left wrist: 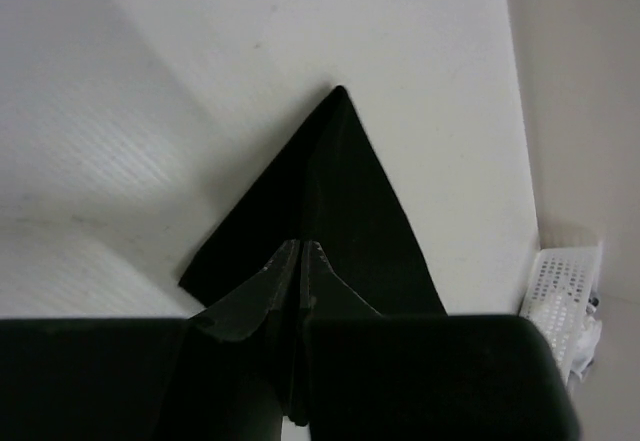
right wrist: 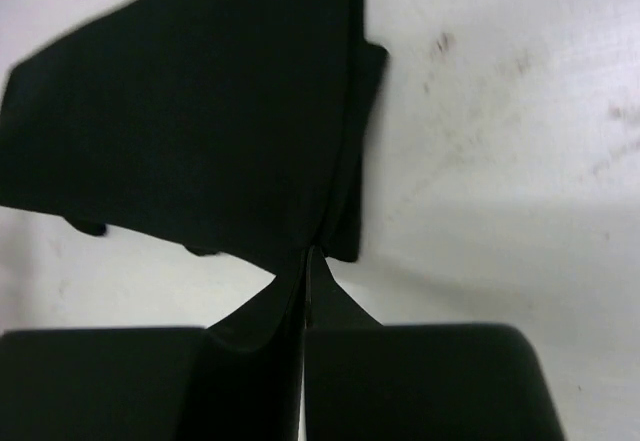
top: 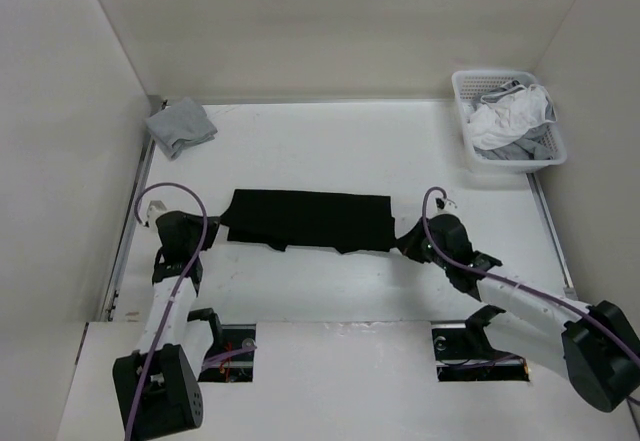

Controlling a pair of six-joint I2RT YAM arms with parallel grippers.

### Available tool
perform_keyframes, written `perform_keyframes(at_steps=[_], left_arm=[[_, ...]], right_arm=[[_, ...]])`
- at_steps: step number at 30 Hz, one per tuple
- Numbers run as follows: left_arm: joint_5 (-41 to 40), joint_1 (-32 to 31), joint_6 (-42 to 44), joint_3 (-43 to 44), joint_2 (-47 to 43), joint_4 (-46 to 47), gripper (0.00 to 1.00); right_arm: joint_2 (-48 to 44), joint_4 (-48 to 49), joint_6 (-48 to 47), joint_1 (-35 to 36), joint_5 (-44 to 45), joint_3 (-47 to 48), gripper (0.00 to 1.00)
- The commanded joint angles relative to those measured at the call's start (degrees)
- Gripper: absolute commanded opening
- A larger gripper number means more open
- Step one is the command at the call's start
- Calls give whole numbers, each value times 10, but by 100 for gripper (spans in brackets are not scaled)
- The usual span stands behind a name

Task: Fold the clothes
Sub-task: Fold the tank top

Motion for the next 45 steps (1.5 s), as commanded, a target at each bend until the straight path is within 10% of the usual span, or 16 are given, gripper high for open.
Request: perform_keyframes(at_steps=[1,4,8,11,18,28,38,45], left_arm=[[2,29,3,-26,-23,-20,0],[4,58,1,-41,-20,-23,7],[-5,86,1,-35,-52,-38,23],[-36,66,7,-30,-81,-32,26],[-92,-92,35,-16,-57,44,26],[-213,-336,56,38,34,134,27],[-210,-433,57,72,84,166,29],[-198,-454,53,82,88,177,29]], right_arm=[[-2,-24,46,32,31,-16,0],[-5,-41,66,57,46,-24,5],[-3,-40,46,54,49,-5,44],[21,11,23,18,33,0,53],[156,156,53,-11,-62,-1,48],[229,356,170,-11,-55,-51,0],[-197,-126,70,-19,86,-19,0],[-117,-242,-40,52,153,174,0]])
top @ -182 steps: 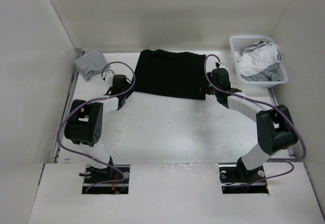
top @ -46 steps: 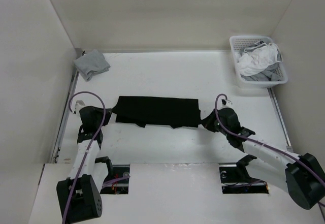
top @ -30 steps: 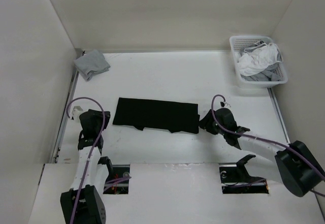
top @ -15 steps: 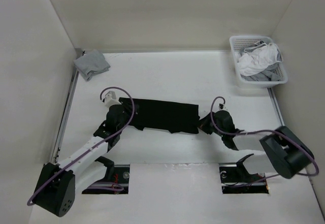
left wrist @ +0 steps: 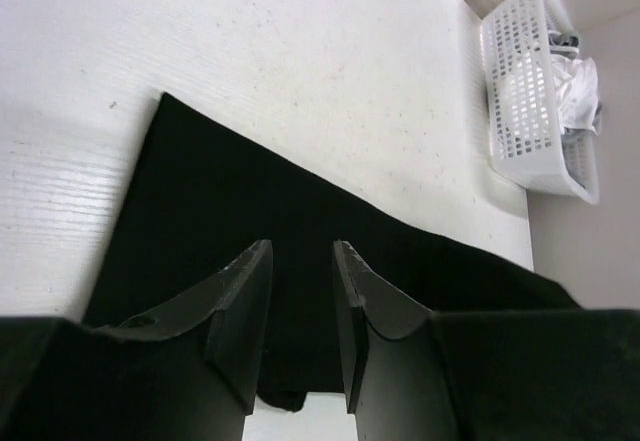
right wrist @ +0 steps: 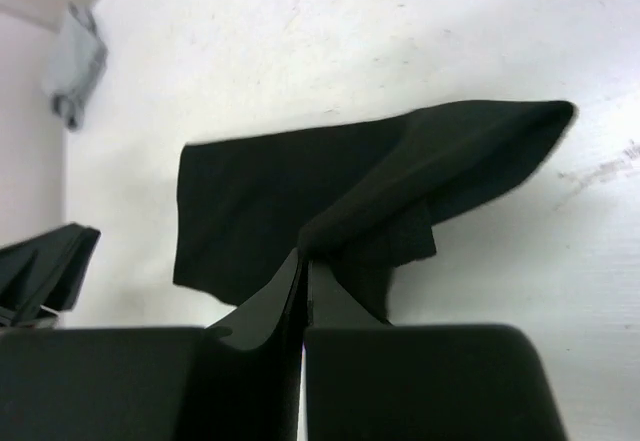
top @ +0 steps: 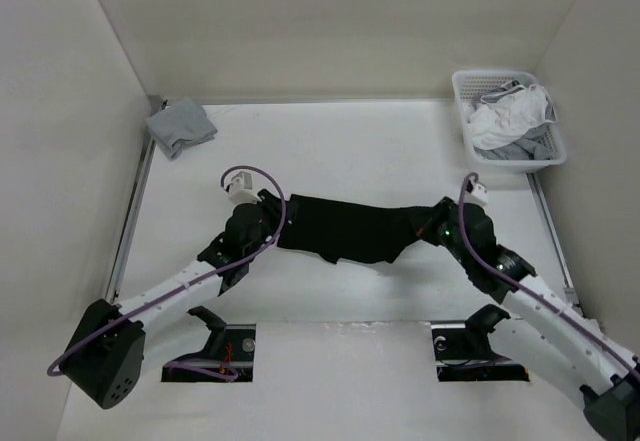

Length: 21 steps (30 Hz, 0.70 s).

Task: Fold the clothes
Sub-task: Fold the tank top

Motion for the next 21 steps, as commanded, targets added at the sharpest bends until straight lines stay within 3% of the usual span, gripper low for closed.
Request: perform_keyframes(at_steps=[1,5,11,14,17,19,21], left_arm=[[4,-5,2,20,-10,38,29],[16,14,3,1,-54,25,30],[68,109,1,-20,-155,-45,32],[94,160,-1,-24,-185,-70,34],[121,204,-1,-26,-200,-79,35],[144,226,-2,-24,-200,-84,37],[161,243,-2,-22,-197,-86,39]], right_arm=[[94,-67,-81,72,75,113,0],[244,-77,-118,159,113,234,0],[500,-101,-150,245,105,440,1],[617,-103,-144,260,88,543,16],[694,-97,-125,277,62,617,40],[691,-90,-111,290,63,617,49],[644,-55,-102,291,67,567,50]])
